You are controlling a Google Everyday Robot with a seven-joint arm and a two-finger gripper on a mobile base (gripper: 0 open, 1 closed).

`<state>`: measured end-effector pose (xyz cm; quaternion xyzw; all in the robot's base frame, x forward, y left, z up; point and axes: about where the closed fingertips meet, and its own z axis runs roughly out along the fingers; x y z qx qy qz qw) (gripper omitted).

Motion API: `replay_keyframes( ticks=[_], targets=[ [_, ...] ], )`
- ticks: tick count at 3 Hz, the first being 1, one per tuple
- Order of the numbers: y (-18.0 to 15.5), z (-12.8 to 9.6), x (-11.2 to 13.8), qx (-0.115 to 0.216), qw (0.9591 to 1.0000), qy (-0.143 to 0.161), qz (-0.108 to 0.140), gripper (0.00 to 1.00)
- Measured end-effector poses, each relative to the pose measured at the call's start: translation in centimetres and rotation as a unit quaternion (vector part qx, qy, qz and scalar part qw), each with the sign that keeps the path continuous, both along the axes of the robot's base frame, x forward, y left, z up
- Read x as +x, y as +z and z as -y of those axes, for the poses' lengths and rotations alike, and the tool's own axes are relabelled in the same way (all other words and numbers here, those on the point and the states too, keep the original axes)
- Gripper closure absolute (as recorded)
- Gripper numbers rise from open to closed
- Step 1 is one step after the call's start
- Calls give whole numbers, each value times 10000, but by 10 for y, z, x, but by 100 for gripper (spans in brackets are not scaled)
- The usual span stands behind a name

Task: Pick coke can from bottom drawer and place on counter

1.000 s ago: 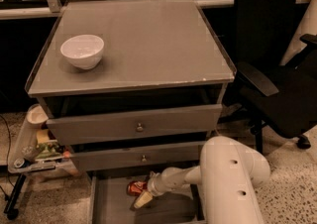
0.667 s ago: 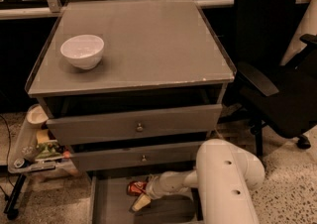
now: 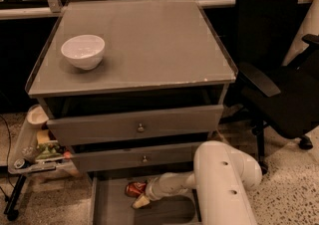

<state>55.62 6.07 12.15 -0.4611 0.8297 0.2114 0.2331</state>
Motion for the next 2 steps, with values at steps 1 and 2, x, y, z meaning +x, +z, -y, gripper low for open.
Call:
replay_keyframes(
  ticks=[1,2],
  targets=[
    [0,0,0,1,10000,-3,1,42],
    [0,0,0,1,10000,-2,1,65]
  ],
)
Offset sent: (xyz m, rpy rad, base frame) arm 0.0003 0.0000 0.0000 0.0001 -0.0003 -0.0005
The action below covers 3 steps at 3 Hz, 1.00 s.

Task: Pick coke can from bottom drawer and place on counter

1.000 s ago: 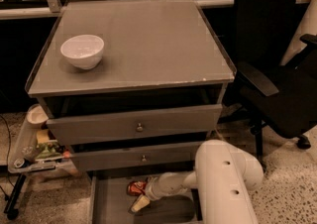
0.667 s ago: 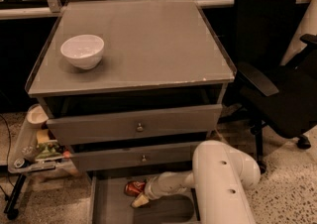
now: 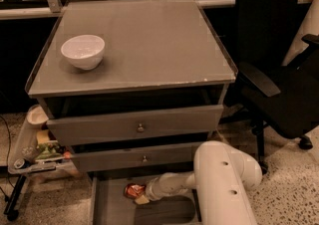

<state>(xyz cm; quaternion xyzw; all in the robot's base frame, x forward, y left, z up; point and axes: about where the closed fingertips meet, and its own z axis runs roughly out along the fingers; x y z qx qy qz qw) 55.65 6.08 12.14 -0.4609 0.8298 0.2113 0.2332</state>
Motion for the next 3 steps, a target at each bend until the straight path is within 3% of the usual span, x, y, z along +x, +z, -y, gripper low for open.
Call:
replay_keyframes(
  ticks=[1,2,3],
  targets=[
    [0,0,0,0,10000,0,0,88],
    [0,0,0,0,10000,0,0,100],
    [0,0,0,0,10000,0,0,100]
  ],
)
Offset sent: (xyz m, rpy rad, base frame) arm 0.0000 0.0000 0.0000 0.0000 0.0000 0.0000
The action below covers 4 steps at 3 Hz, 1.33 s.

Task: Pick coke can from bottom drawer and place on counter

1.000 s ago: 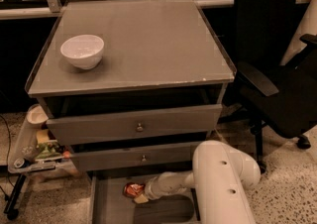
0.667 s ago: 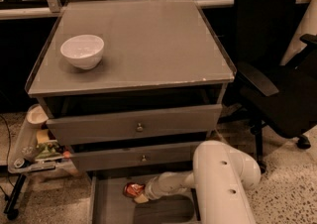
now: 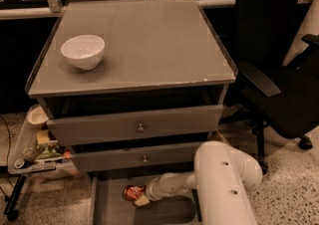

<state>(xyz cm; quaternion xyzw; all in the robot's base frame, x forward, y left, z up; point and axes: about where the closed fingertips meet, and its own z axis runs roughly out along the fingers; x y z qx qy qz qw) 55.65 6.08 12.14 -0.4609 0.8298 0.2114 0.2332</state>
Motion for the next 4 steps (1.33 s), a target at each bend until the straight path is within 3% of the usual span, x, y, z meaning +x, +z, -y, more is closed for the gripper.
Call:
replay_keyframes(
  ticks=[1,2,3,4],
  targets=[
    [12,4,-9,-60,9998,-167,21,100],
    [60,17,10,-317,9968,-702,224,100],
    [115,23,22,-454,9893,-1277,535,100],
    [116,43,3,-595,9839,-1613,493,100]
  ],
)
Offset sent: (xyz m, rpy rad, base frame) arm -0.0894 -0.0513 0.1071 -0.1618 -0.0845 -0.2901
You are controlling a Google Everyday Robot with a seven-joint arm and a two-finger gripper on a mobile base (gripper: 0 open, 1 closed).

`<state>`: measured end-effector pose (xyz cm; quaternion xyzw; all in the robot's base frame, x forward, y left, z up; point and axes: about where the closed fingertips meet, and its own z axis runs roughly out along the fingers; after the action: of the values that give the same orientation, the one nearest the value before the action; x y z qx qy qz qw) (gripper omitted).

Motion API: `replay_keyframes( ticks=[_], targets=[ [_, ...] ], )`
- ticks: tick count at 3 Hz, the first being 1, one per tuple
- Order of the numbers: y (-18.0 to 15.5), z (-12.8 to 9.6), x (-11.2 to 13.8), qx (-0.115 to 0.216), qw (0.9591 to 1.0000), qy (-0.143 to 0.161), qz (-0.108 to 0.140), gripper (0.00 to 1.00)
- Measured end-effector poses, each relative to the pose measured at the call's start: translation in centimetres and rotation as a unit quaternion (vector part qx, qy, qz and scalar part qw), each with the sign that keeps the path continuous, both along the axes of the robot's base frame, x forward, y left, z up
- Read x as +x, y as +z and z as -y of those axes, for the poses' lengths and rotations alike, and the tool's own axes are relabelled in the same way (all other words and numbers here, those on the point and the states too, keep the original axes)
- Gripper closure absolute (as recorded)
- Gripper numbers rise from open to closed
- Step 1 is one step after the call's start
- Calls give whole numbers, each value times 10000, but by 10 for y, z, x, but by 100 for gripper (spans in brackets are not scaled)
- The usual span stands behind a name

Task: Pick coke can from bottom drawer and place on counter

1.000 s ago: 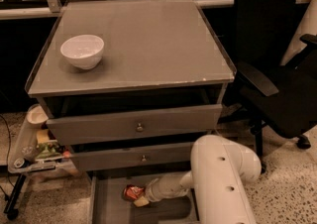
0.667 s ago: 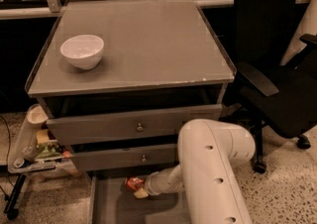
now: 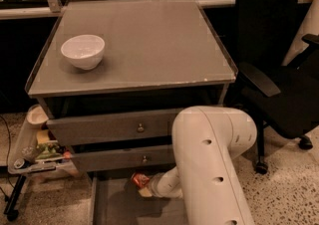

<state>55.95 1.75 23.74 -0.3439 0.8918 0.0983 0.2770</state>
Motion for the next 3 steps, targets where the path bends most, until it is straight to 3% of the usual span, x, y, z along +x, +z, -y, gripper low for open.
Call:
replay_keyframes(
  ticks=[1,2,3],
  targets=[
    [4,0,11,19,10000,65,-38,100],
    [30,23,3,210,9991,-369,3,100],
    [60,74,-41,374,9918,-1214,96,100]
  ],
)
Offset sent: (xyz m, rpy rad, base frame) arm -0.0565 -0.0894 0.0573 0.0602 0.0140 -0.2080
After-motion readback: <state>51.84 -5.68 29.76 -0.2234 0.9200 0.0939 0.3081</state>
